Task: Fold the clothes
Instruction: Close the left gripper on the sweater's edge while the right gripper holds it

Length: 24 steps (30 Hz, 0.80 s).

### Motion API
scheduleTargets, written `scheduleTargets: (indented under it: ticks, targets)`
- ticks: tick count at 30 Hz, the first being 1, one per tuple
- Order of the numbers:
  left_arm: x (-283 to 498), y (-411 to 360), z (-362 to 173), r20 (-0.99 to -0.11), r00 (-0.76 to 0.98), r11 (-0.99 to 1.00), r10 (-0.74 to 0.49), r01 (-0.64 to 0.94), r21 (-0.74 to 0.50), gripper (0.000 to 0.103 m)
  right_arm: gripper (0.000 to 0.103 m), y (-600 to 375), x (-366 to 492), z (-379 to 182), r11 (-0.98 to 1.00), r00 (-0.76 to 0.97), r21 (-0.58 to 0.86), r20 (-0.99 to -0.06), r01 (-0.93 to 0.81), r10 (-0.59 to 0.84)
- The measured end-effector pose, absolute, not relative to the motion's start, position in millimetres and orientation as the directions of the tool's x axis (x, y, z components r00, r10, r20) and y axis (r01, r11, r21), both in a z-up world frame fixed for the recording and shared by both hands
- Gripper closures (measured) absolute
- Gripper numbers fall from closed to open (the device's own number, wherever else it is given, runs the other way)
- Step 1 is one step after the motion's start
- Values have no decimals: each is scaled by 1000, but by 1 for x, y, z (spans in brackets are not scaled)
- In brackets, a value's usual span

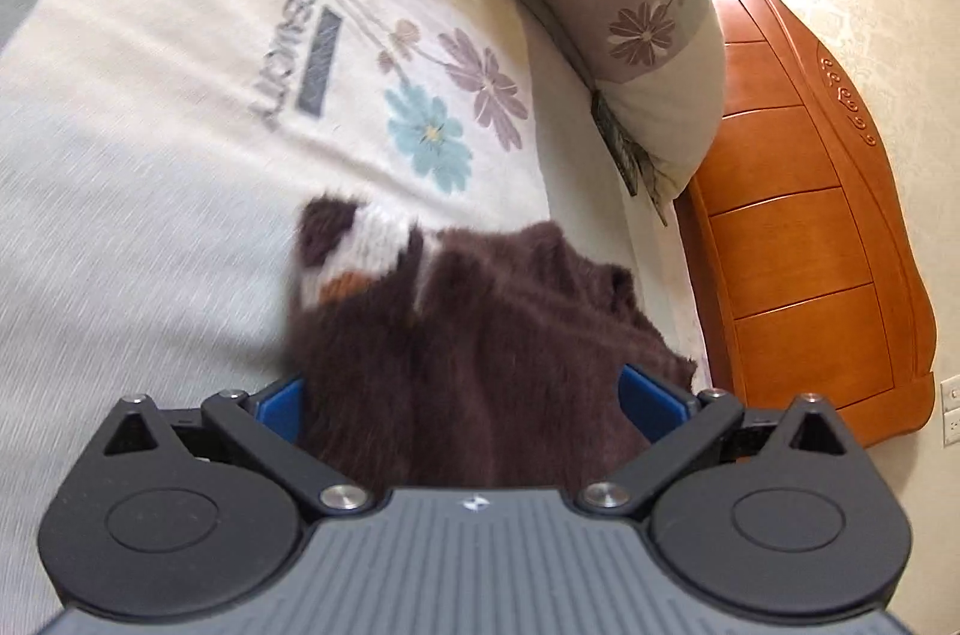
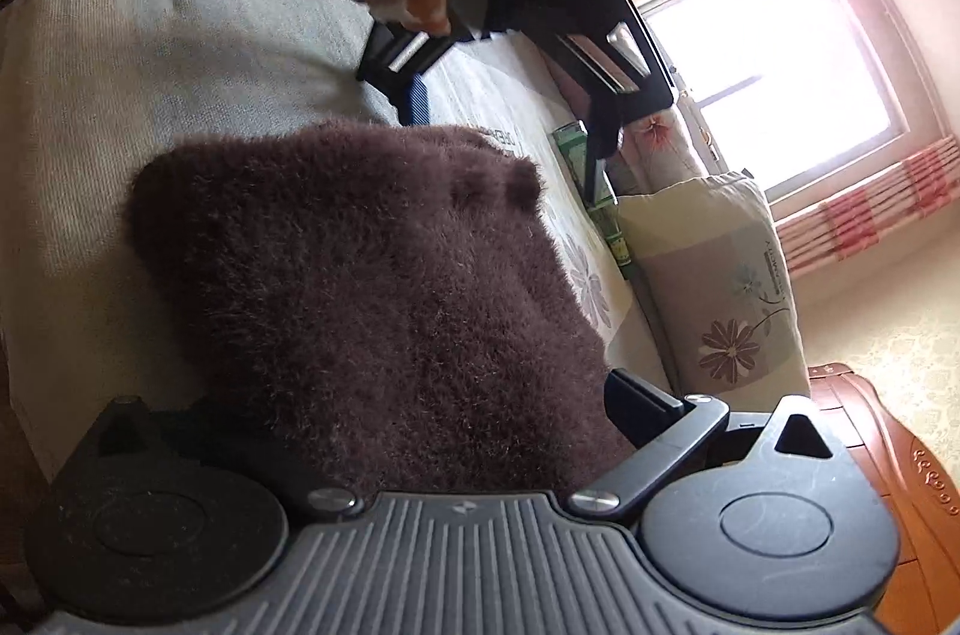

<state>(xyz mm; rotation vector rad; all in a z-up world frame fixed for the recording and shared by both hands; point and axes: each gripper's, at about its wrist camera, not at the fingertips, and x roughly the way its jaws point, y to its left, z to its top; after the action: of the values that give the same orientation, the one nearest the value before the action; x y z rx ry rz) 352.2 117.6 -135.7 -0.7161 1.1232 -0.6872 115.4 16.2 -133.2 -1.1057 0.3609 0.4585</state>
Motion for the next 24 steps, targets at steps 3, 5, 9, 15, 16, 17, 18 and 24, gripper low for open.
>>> scheduleTargets:
  ticks: [3, 5, 9, 15, 16, 17, 18, 24]
  targets:
    - [354, 118, -137, -531, 269, 577, -804, 137, -805, 1, 1, 17, 115, -132, 365, 854, -773, -491, -518, 172]
    - [344, 126, -142, -493, 252, 536, -833, 145, -832, 1, 1, 19, 106, -133, 349, 865, -792, -475, -501, 165]
    - [342, 128, -145, -483, 217, 521, -848, 171, -836, 1, 2, 22, 98, -137, 339, 877, -809, -454, -480, 157]
    - [374, 97, -145, -512, 233, 554, -827, 186, -811, 1, 2, 23, 95, -137, 350, 872, -800, -464, -487, 155]
    - [371, 96, -145, -510, 230, 553, -829, 194, -810, 1, 2, 23, 95, -137, 355, 872, -797, -465, -489, 154]
    - [368, 97, -145, -504, 214, 543, -837, 208, -813, 1, 2, 23, 95, -137, 360, 871, -794, -467, -490, 154]
    - [364, 99, -146, -495, 187, 527, -848, 222, -820, 1, 2, 22, 94, -137, 362, 870, -792, -468, -491, 155]
    - [356, 111, -151, -492, 123, 507, -862, 247, -826, 12, 2, 22, 90, -139, 360, 873, -796, -460, -487, 162]
